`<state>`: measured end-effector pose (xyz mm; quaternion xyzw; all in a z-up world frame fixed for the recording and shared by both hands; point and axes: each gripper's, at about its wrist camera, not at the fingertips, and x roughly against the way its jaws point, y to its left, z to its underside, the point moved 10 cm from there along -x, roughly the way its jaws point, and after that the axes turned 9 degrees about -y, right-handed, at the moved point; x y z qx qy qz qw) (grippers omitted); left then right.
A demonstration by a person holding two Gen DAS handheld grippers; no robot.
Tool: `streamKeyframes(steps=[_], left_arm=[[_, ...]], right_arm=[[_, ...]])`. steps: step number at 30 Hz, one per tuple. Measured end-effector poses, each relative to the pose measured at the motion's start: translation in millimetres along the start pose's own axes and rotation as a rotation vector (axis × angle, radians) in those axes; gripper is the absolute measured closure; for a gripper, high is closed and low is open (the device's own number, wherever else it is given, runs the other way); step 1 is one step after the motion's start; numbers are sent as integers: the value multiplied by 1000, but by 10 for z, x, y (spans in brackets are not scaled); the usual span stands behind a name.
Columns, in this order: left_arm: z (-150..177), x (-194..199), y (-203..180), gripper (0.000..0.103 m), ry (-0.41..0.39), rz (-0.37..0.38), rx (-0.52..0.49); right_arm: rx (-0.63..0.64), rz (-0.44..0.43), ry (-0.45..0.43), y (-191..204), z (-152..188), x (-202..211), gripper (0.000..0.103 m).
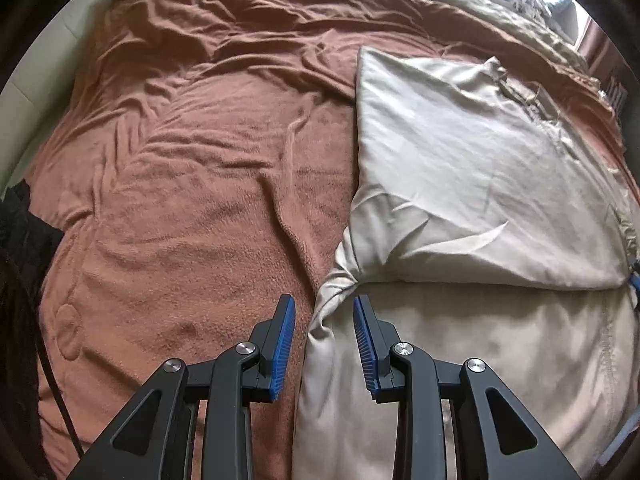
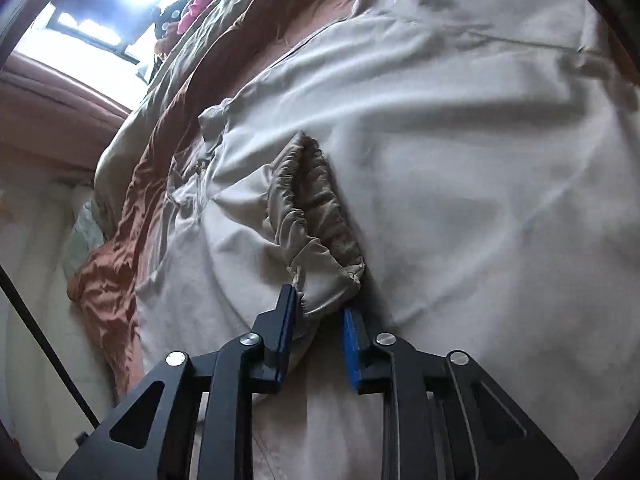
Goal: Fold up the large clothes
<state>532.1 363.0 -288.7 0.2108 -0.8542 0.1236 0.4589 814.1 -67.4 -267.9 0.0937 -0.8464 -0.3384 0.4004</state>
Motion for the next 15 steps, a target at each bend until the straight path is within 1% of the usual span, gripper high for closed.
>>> streamKeyframes(steps=[1, 3, 5, 6, 7, 8, 9, 10, 11, 12, 13, 15], left_arm=[[5, -50, 11, 71, 8, -15, -1], [15, -108, 43, 71, 19, -42, 9], [12, -90, 16, 71, 18, -43, 27], [2, -54, -20, 71, 9, -43, 26], [-9, -14, -66, 71, 0, -40, 21], [-23, 24, -110, 71, -9, -33, 18], [-32, 59, -152, 70, -14, -26, 20], [-44, 104, -204, 67, -20, -18, 22], [-56, 148, -259, 64, -27, -11, 23], [-75, 204, -337, 57, -39, 0, 23], [-87, 245, -396, 53, -48, 11, 23], [-114, 336, -554, 53, -69, 46, 26]], right_arm=[[6, -6, -1, 1, 20, -27, 87], [23, -15, 1, 25, -80, -58, 87], [10, -21, 23, -15, -130, -30, 86], [5, -30, 26, -63, -165, 15, 82], [11, -26, 13, -105, -66, 105, 72], [19, -17, -12, -130, -113, 155, 66], [23, -12, -47, -180, -221, 266, 51], [22, -16, -69, -210, -254, 343, 43], [24, -23, -91, -246, -322, 445, 43], [31, -24, -110, -294, -404, 528, 43], [39, -22, -134, -350, -490, 606, 43], [37, -20, -175, -507, -657, 746, 43]])
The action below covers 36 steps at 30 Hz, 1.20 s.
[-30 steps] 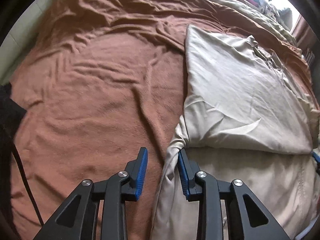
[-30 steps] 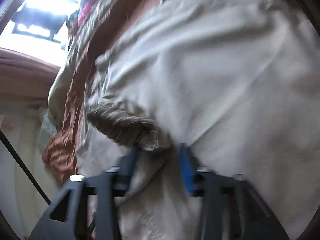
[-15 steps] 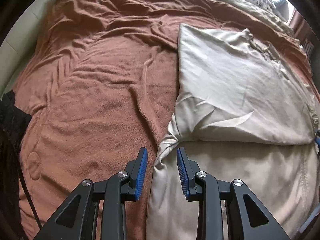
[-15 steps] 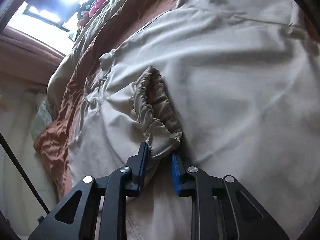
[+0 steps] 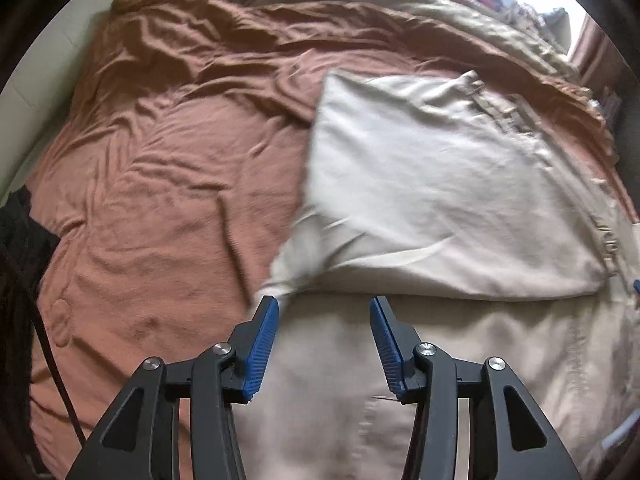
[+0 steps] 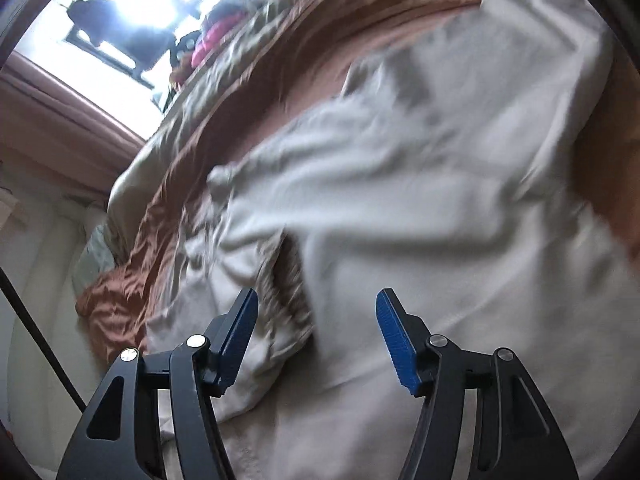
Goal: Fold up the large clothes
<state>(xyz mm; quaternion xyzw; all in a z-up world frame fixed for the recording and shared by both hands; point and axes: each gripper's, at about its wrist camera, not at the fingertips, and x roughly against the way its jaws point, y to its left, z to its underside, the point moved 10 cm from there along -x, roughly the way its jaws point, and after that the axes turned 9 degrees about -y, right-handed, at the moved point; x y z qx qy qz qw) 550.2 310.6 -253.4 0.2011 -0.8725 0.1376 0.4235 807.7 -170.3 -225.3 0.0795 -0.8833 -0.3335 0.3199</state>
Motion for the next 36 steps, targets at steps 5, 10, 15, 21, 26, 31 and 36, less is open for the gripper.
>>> streamKeyframes(steps=[5, 10, 15, 21, 26, 31, 36], left_arm=[[-38, 114, -368, 53, -31, 52, 2], [-13, 163, -667, 53, -53, 84, -3], [60, 102, -868, 53, -38, 119, -11], [146, -59, -904, 53, -24, 119, -9], [143, -136, -875, 53, -18, 125, 4], [83, -87, -840, 53, -51, 143, 15], [82, -116, -711, 53, -50, 146, 67]], right_arm=[[-77, 41, -90, -627, -370, 269, 43], [-175, 110, -204, -1327, -753, 496, 47], [-260, 138, -245, -1835, -938, 526, 55], [-293, 159, -237, -1996, -1028, 338, 61], [-305, 162, -236, -2062, -1120, 206, 67], [-292, 137, -253, -2074, -1276, 15, 75], [-251, 132, -291, -1970, -1282, 113, 101]])
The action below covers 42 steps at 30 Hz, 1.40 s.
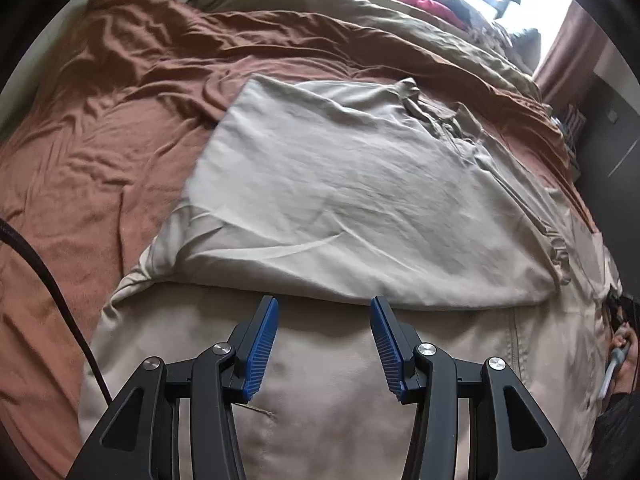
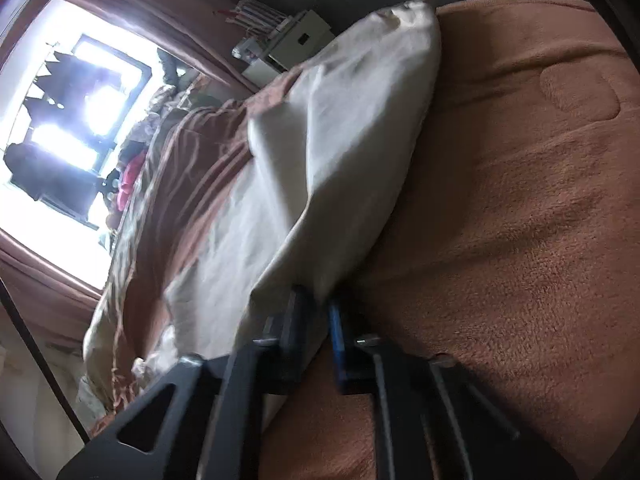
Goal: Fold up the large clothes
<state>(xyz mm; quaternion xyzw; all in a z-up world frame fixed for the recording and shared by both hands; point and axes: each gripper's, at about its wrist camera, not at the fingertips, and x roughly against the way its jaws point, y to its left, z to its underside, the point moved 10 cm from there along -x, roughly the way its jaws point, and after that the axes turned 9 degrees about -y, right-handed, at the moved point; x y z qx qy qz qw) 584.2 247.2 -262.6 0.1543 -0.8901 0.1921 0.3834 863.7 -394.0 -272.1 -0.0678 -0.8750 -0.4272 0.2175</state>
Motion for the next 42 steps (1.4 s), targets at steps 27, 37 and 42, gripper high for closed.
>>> streamKeyframes(steps=[27, 37, 42], left_arm=[[-38, 180, -148, 53, -19, 91, 39], [57, 60, -254, 53, 11, 88, -10], [140, 6, -245, 53, 34, 78, -21]], right_arm=[[26, 26, -41, 21, 89, 789, 62], [-38, -109, -71, -123, 73, 356, 28], [-128, -222, -78, -303, 107, 191, 98]])
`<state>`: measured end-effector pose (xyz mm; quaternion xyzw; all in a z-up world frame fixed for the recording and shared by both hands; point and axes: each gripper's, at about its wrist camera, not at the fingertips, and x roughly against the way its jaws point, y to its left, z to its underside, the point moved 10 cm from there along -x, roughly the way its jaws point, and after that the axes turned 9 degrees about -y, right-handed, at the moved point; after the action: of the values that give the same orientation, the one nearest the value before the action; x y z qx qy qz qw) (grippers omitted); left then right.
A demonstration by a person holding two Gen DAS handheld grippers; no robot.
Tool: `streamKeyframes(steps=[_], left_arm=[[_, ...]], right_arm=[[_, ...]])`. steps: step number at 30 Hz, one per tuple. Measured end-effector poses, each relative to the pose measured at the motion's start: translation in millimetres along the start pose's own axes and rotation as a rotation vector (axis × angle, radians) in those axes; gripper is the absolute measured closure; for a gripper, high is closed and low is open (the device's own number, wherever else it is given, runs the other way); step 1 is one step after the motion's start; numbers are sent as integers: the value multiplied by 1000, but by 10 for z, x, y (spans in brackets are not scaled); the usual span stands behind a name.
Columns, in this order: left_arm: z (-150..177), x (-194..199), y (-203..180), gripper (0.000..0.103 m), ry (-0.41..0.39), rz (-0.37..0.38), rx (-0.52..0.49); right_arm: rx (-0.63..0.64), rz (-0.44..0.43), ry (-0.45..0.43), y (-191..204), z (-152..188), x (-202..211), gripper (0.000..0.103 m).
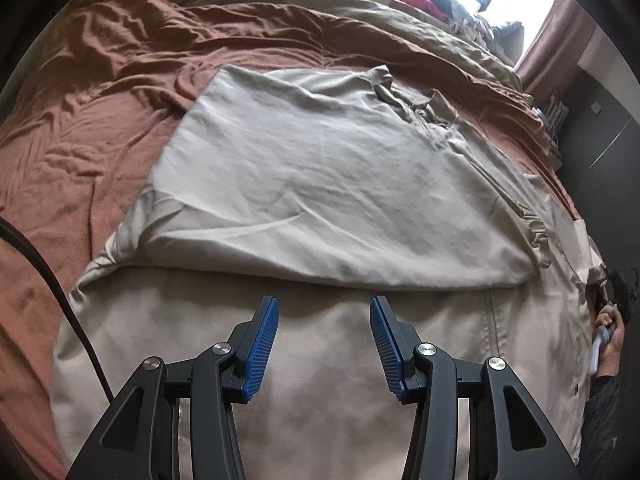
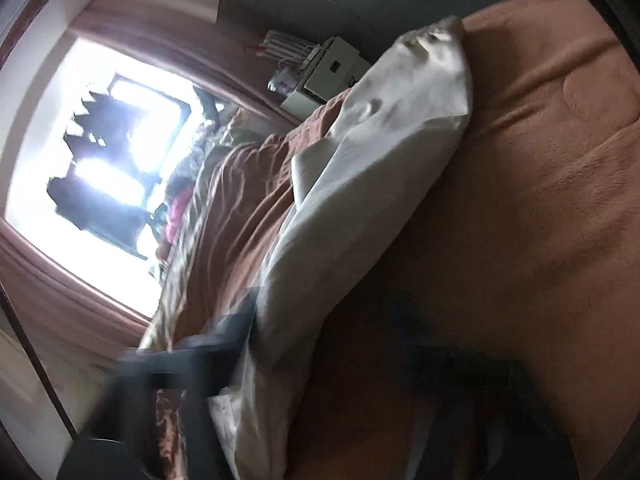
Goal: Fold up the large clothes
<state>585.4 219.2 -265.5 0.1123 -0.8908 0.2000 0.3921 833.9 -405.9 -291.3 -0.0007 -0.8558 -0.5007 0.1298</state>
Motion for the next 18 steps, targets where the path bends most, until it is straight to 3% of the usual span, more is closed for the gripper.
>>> streamKeyframes(steps=[3, 10, 15, 18], left_arm=[[6, 14, -9, 53, -1, 2, 0], [-49, 110, -141, 53, -23, 40, 24], [-89, 202, -207, 53, -38, 61, 35], [-100, 231, -220, 53, -41, 72, 47]], right_arm=[[84, -8, -17, 172, 21, 103, 100], [239, -130, -20, 1086, 204, 540, 101], [407, -217, 45, 1792, 677, 773, 101], [506, -237, 106, 2016, 1023, 820, 101]])
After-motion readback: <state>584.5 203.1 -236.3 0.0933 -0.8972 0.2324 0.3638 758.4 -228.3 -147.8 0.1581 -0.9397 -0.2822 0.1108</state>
